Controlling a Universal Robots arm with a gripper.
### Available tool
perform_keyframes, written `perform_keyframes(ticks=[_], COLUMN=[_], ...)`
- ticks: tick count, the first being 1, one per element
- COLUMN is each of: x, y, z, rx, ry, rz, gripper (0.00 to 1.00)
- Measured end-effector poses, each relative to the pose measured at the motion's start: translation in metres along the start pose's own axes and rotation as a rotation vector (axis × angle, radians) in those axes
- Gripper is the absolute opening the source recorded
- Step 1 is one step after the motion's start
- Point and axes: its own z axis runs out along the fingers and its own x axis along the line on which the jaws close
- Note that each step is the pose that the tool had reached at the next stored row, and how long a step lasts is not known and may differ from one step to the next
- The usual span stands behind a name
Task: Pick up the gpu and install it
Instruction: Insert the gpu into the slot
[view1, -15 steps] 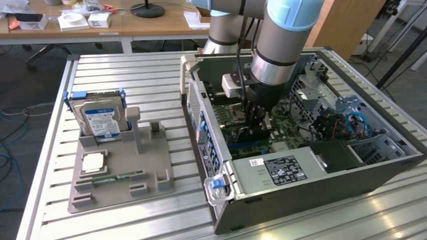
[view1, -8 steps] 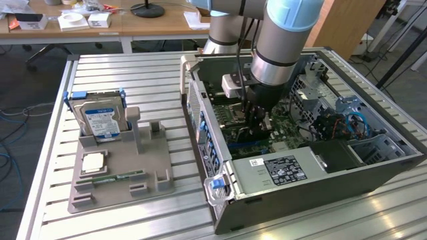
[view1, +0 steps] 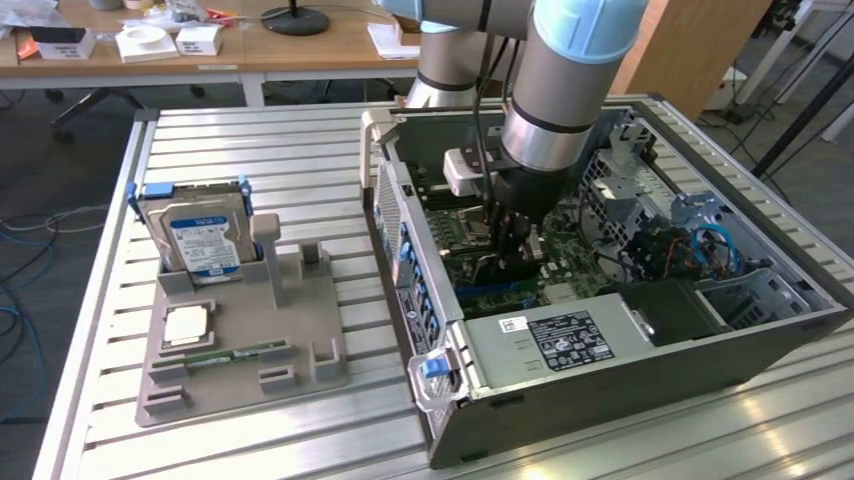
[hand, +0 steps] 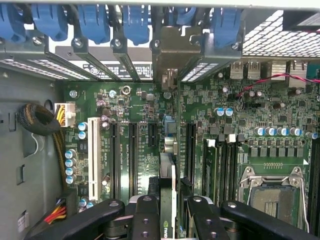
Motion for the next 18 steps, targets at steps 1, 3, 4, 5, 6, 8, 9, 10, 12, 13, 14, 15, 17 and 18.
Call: perform_keyframes(ticks=[1,3,4,5,6,8,9,10,12,13,14,15,17,18], x=[0.0000,0.0000,0.0000,0.0000,0.0000,0.0000,0.0001,0.0001,0.0001,0.0001,0.0001,0.0001,0.0001,0.0001], y=[0.0000,0.0000,0.0000,0.0000,0.0000,0.0000,0.0000,0.0000,0.0000,0.0000,0.0000,0.0000,0.0000,0.0000], z=[0.0000,0.0000,0.0001,0.0004,0.0011,0.0023,0.0026,0.0029,0.0031,0.0031,0.0031,0.0032,0.0031,0.0032], rx=[0.0000,0.0000,-0.0001,0.0000,0.0000,0.0000,-0.0001,-0.0002,-0.0001,0.0000,0.0000,0.0000,0.0000,0.0000], ry=[0.0000,0.0001,0.0001,0.0001,0.0000,0.0001,0.0003,0.0005,0.0001,0.0001,0.0001,0.0000,0.0001,0.0000], rz=[0.000,0.000,0.000,0.000,0.000,0.000,0.000,0.000,0.000,0.000,0.000,0.000,0.000,0.000], gripper=[0.26,0.26,0.26,0.26,0.26,0.26,0.26,0.26,0.26,0.26,0.26,0.26,0.26,0.26])
